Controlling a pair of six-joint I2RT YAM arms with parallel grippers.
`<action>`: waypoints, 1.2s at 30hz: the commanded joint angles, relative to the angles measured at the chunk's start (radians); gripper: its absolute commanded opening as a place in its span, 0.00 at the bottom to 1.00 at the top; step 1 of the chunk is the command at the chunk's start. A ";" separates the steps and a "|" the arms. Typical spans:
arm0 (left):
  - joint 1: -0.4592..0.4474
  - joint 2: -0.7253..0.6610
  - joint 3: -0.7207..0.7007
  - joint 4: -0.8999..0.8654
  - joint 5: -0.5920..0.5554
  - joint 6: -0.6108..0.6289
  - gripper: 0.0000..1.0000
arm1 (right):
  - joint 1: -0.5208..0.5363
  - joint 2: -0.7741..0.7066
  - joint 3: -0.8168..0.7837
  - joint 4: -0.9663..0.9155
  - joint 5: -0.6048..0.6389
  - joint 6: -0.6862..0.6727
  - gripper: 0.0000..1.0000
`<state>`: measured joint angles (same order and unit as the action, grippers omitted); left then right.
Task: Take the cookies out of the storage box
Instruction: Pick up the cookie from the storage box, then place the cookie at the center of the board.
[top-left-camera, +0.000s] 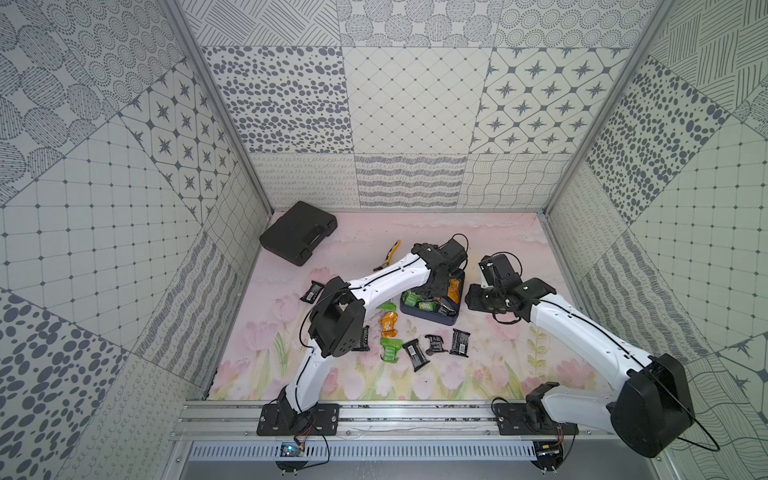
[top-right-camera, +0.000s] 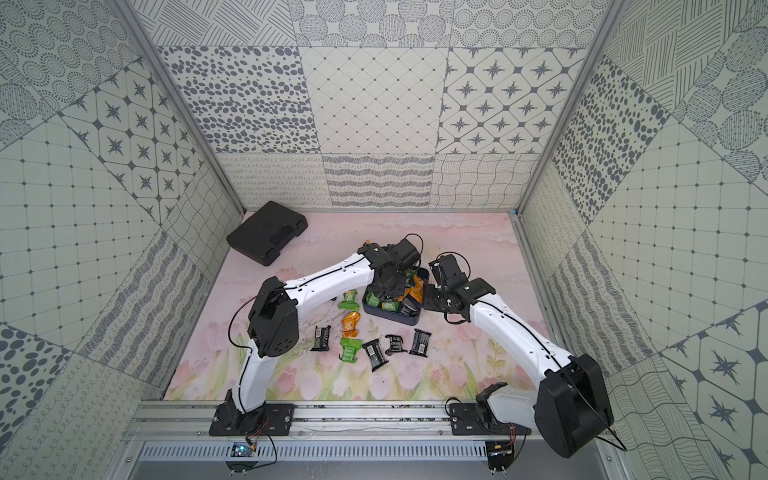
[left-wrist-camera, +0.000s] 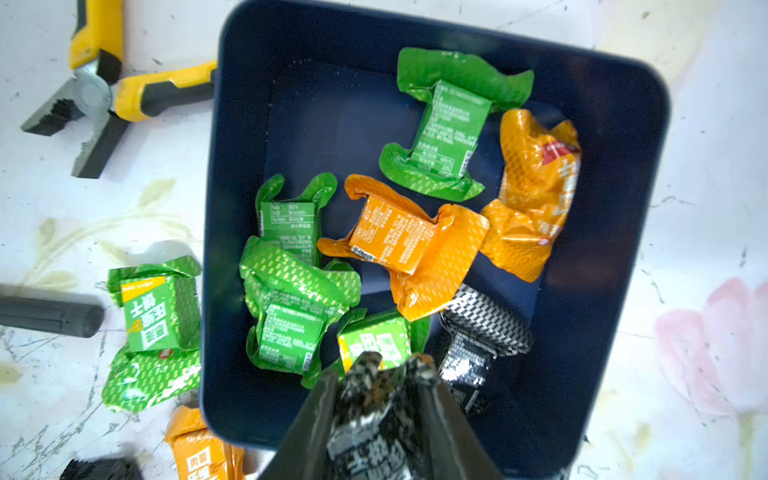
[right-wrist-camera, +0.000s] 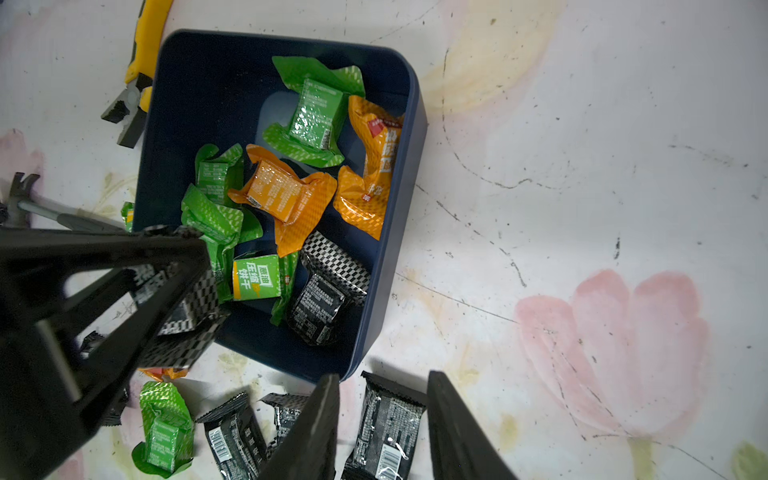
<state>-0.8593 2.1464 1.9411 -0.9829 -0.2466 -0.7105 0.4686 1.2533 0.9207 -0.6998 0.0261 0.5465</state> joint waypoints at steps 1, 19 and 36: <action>0.018 -0.092 -0.068 0.021 -0.034 0.023 0.25 | -0.005 -0.011 0.035 0.018 -0.012 -0.010 0.39; 0.344 -0.501 -0.706 0.102 0.025 -0.003 0.23 | -0.004 0.085 0.091 0.034 -0.067 -0.026 0.38; 0.437 -0.321 -0.765 0.269 0.092 0.030 0.26 | -0.004 0.098 0.094 0.048 -0.100 -0.036 0.38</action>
<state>-0.4290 1.7809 1.1652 -0.7834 -0.1890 -0.6960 0.4686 1.3361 0.9874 -0.6895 -0.0597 0.5232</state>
